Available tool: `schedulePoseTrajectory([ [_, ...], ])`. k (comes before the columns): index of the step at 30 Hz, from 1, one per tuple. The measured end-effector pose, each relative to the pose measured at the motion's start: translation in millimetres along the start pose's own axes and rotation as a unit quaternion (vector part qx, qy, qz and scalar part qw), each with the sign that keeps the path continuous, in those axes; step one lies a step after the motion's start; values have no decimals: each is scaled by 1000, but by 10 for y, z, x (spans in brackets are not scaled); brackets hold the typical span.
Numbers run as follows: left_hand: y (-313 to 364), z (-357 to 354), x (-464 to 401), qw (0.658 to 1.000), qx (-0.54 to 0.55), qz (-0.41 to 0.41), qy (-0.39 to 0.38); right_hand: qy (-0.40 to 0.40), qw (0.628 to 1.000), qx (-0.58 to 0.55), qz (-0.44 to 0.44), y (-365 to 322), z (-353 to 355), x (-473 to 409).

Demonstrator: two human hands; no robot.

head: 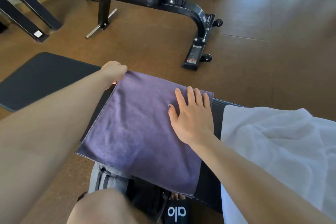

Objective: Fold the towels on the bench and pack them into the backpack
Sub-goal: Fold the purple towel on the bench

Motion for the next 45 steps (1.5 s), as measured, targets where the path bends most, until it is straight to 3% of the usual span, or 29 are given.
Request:
schedulePoseTrajectory([
  [4,-20,50,61,965,247,83,-37,3,1000,3,-2,-1,10,3],
  [12,-74,57,35,934,337,30,-116,0,1000,3,-4,-8,12,4],
  [19,-124,45,-34,943,317,14,-102,2,1000,0,-4,-7,28,9],
  [27,-199,67,-91,958,285,-24,-8,2,1000,0,-6,-3,14,-3],
  [37,-167,119,-28,982,153,-111,-22,3,1000,5,-8,0,-8,-10],
  [45,-201,23,-84,982,172,-58,41,1,1000,4,-7,3,-13,-8],
])
Point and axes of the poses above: each hand's wrist, its own x-axis away from the middle knuckle, its own z-axis out of the back of the hand, y = z × x, the point moved 2 cm from there along -x, towards the middle knuckle, and after that the axes turned 10 degrees about -x, right-handed, at the moved point
